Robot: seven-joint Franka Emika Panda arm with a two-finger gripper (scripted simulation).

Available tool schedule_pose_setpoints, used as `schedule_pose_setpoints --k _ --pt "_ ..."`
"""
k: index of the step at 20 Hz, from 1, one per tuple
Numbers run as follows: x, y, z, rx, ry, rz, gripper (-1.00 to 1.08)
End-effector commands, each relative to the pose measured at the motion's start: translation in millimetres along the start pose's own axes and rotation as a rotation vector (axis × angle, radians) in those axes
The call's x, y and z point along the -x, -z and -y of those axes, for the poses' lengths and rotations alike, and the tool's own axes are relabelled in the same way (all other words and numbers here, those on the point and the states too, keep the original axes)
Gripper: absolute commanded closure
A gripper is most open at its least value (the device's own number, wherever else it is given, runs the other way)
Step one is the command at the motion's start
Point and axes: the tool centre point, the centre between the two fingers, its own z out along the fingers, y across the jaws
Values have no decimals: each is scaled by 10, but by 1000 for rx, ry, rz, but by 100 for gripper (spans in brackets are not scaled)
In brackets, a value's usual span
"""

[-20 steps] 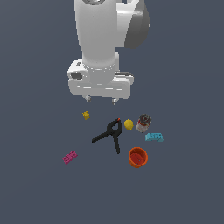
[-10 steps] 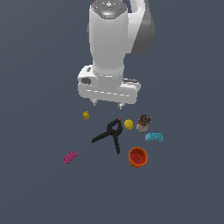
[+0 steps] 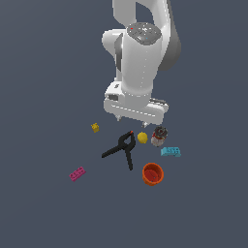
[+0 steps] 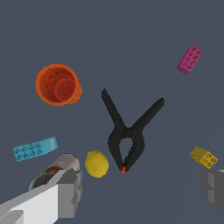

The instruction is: Pick up a designated object from a clutter of objects.

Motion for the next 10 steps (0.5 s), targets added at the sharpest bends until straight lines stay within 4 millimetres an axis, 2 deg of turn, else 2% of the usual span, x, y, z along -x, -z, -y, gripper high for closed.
schedule_pose_setpoints --k 1,10 --pt "51 -91 121 -2 -41 -2 -92" --pt "272 -408 533 -10 -183 -4 -92"
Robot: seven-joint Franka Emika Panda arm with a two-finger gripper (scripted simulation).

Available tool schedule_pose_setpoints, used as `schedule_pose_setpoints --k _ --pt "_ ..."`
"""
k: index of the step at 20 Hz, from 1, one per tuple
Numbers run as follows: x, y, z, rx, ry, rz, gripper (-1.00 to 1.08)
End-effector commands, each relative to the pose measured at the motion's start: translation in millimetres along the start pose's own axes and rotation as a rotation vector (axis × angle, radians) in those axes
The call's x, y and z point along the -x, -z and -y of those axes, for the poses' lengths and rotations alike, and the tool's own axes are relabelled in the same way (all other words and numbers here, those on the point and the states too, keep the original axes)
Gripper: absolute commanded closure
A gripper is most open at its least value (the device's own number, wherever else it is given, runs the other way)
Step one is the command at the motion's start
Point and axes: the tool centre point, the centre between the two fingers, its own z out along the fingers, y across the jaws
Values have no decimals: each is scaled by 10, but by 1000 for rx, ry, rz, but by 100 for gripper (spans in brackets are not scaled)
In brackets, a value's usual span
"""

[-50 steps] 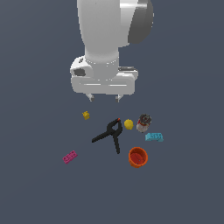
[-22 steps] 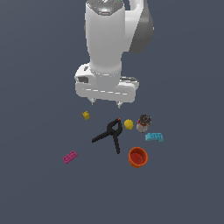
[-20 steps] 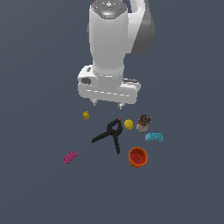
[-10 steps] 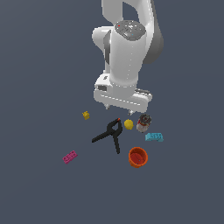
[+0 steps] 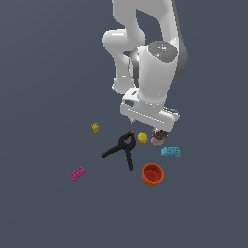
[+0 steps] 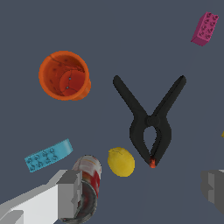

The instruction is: Pick up a designated object from a clutter of objects.

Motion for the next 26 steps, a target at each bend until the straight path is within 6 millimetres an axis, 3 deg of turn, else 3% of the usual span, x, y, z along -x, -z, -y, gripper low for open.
schedule_pose_setpoints --k 1,14,26 --pt "87 -88 100 -3 -41 0 -92" --pt "580 -516 548 -19 -242 5 -92" --pt "851 -712 732 -28 -340 11 -92"
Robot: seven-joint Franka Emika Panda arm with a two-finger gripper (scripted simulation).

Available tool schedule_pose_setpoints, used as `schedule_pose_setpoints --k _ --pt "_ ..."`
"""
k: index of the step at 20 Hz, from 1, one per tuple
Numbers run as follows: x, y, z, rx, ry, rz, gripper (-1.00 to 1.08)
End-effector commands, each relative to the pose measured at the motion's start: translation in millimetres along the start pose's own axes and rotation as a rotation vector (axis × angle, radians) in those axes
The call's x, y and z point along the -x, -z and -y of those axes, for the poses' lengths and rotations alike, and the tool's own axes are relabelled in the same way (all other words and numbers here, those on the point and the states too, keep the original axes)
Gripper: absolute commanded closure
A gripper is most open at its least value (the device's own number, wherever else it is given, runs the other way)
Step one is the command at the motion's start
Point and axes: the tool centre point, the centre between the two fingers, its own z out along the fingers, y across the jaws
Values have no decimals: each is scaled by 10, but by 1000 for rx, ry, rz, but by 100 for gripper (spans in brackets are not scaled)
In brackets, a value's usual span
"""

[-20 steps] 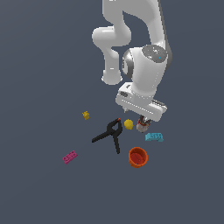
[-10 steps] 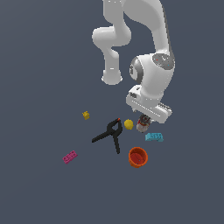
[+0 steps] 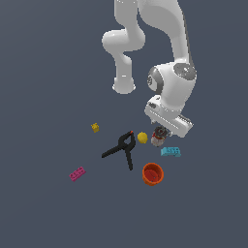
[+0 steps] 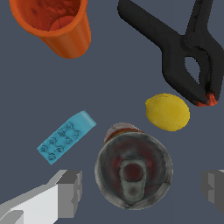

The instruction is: Pick up a designated object from a clutter of objects.

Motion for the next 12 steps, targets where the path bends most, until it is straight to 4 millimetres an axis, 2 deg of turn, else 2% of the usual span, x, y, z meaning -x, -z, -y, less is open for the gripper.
schedule_pose_setpoints --k 1,7,12 --pt "31 -20 7 -1 -11 1 -92" --pt "38 -37 8 -1 -12 1 -92" --pt "44 -183 5 -1 -12 1 -92"
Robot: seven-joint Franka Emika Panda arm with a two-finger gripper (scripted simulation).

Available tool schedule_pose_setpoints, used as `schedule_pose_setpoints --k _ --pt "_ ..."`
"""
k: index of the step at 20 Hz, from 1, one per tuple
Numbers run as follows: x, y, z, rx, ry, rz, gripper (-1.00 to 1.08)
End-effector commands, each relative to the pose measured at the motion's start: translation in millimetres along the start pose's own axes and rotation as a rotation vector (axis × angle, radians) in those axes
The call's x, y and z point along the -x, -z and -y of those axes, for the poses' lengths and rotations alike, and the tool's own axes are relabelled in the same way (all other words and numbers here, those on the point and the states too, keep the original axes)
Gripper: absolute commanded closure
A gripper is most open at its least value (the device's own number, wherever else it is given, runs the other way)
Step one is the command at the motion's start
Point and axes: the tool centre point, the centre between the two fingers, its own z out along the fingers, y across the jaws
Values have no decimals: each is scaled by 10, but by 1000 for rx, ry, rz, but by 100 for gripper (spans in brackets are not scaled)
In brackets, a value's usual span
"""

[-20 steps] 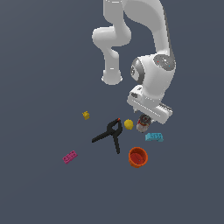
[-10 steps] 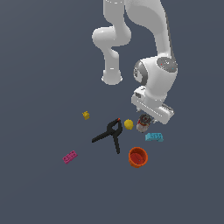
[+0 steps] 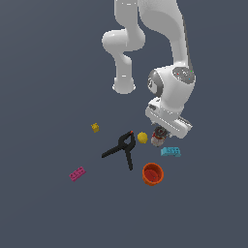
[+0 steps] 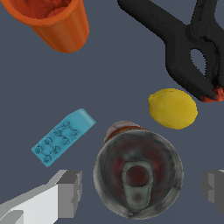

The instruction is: Pick up a designated object from a clutter of objects.

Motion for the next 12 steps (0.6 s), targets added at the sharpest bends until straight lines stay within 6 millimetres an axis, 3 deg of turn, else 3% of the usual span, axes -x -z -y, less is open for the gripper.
schedule_pose_setpoints --k 1,6,11,12 --pt "6 -105 -5 1 0 1 -92" --pt "7 -328 -8 0 -2 1 -92" --pt "7 -401 -2 0 -2 1 -92" --pt "7 -401 -2 0 -2 1 108"
